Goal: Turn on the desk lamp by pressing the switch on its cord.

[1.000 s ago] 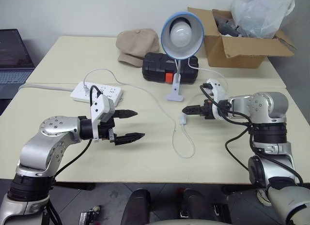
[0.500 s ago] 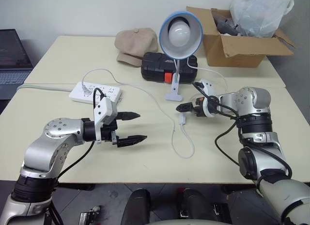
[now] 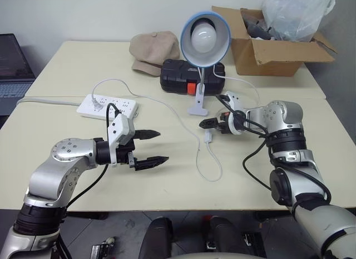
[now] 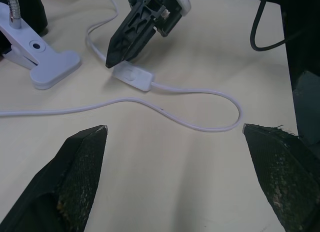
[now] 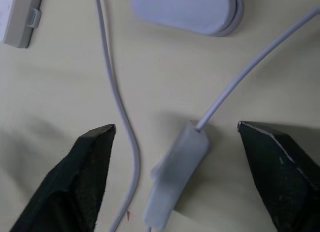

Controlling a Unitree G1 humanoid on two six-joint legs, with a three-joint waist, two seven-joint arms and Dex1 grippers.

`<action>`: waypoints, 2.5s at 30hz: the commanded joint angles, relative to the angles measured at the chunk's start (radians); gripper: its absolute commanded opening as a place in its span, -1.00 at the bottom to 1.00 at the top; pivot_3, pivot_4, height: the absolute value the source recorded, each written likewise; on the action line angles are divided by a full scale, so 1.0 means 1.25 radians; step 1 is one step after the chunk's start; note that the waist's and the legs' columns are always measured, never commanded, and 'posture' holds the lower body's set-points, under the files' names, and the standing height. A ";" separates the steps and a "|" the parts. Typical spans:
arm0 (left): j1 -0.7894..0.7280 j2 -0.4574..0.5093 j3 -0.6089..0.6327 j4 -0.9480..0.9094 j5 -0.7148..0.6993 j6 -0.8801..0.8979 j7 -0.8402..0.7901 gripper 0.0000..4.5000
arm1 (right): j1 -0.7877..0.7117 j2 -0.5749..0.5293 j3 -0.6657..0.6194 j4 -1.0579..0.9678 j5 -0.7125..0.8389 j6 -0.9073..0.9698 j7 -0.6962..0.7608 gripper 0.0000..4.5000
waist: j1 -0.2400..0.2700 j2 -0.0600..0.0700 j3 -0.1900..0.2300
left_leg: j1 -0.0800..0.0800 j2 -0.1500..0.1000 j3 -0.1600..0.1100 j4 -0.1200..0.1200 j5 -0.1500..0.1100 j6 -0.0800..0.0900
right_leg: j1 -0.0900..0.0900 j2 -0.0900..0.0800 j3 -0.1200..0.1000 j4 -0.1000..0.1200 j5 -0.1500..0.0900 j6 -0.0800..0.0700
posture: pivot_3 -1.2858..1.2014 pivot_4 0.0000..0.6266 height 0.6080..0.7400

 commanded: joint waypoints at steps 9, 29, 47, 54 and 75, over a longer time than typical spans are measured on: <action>0.008 0.005 0.005 -0.032 0.005 -0.018 -0.001 1.00 | -0.022 -0.002 -0.001 -0.006 0.001 0.010 0.010 -0.48 | -0.008 0.000 0.000 | -0.001 0.000 0.000 0.000 0.000 0.000 | -0.001 0.000 0.000 0.000 0.000 0.000 | 0.03 -0.52 1.00; -0.218 -0.071 0.028 0.029 -0.129 0.149 0.057 1.00 | 0.003 0.044 -0.274 -0.259 0.114 0.181 -0.053 -0.85 | -0.011 0.000 0.000 | -0.004 0.000 -0.001 0.000 0.000 0.000 | -0.002 0.000 -0.001 -0.001 0.001 0.001 | 0.03 -0.52 1.00; -0.278 -0.306 0.048 0.184 -0.312 0.394 0.171 1.00 | 0.126 0.053 -0.340 -0.431 0.711 0.202 -0.286 -0.85 | -0.014 0.000 0.000 | -0.004 0.000 -0.001 0.002 0.000 0.000 | -0.002 0.000 -0.001 0.000 0.002 0.002 | 0.03 -0.52 1.00; -0.277 -0.363 0.082 0.201 -0.378 0.452 0.219 1.00 | 0.146 0.024 -0.287 -0.423 0.880 0.172 -0.381 -0.85 | -0.014 0.000 0.000 | -0.004 0.000 -0.001 0.002 0.000 0.000 | -0.001 0.000 0.000 -0.001 0.002 0.002 | 0.03 -0.52 1.00; -0.253 -0.391 0.060 0.185 -0.419 0.458 0.186 0.15 | 0.204 -0.201 0.007 -0.453 1.224 -0.116 -0.516 -0.85 | -0.013 0.000 0.000 | -0.004 -0.001 -0.001 0.002 0.000 0.000 | -0.001 0.001 0.000 -0.002 0.000 0.006 | 0.03 -0.52 1.00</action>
